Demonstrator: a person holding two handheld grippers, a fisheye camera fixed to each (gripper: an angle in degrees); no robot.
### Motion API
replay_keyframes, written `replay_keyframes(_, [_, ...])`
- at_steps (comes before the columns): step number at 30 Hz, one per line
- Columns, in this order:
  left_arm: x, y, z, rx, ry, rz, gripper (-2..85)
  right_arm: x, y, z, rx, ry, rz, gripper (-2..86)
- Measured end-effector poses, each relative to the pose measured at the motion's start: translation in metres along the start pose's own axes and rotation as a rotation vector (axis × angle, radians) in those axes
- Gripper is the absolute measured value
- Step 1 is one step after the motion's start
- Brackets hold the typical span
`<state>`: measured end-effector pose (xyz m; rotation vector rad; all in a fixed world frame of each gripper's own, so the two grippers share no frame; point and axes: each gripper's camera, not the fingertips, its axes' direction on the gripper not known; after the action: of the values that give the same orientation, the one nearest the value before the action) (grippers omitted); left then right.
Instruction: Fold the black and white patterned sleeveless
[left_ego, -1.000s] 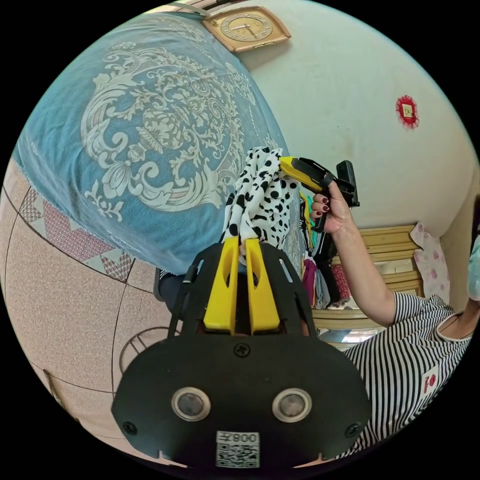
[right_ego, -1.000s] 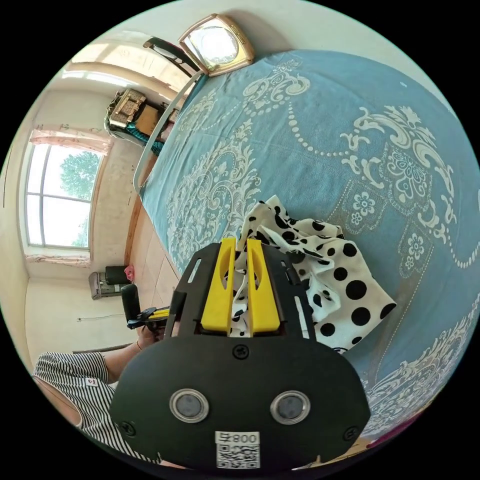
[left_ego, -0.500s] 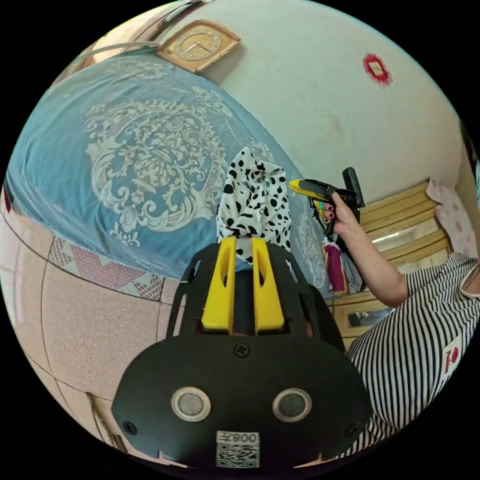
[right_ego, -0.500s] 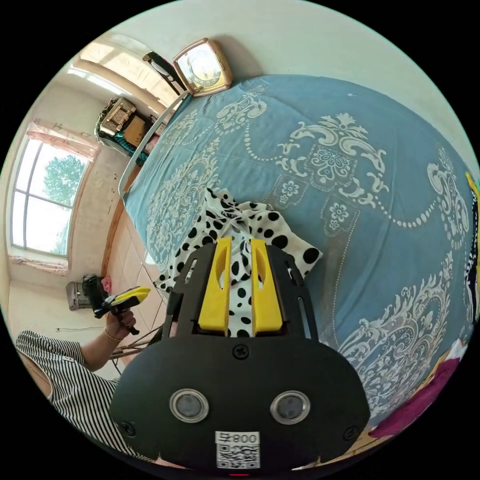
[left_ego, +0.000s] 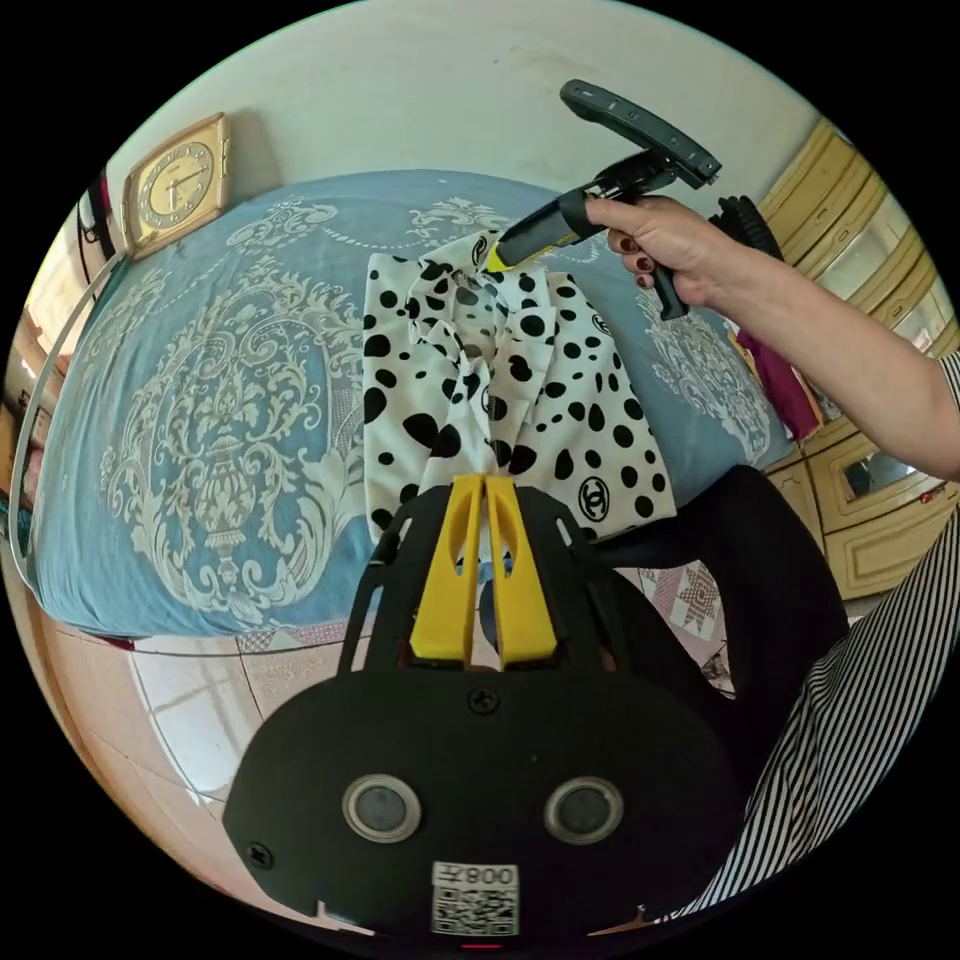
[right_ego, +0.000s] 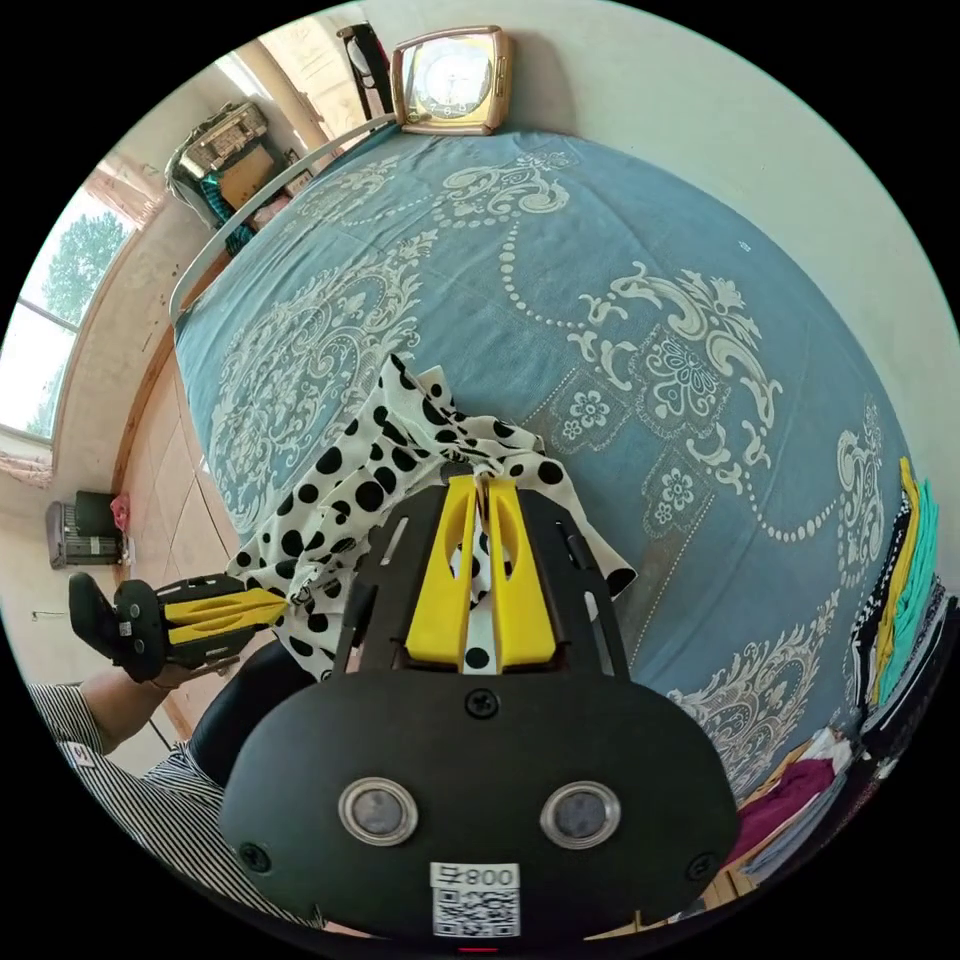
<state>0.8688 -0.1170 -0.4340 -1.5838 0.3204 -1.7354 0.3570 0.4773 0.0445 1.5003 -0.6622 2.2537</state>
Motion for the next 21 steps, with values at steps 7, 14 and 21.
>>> replay_keyframes(7, [-0.028, 0.002, -0.032, 0.144, 0.109, -0.151, 0.5, 0.018, -0.018, -0.041, 0.080, -0.186, 0.039, 1.7])
replay_keyframes(14, [-0.091, 0.016, -0.023, 0.215, 0.276, -0.426, 0.5, 0.046, -0.052, -0.015, 0.014, -0.369, 0.160, 1.7])
replay_keyframes(21, [-0.073, 0.005, -0.048, 0.271, 0.171, -0.404, 0.6, 0.074, -0.037, -0.005, 0.067, -0.529, 0.266, 1.5])
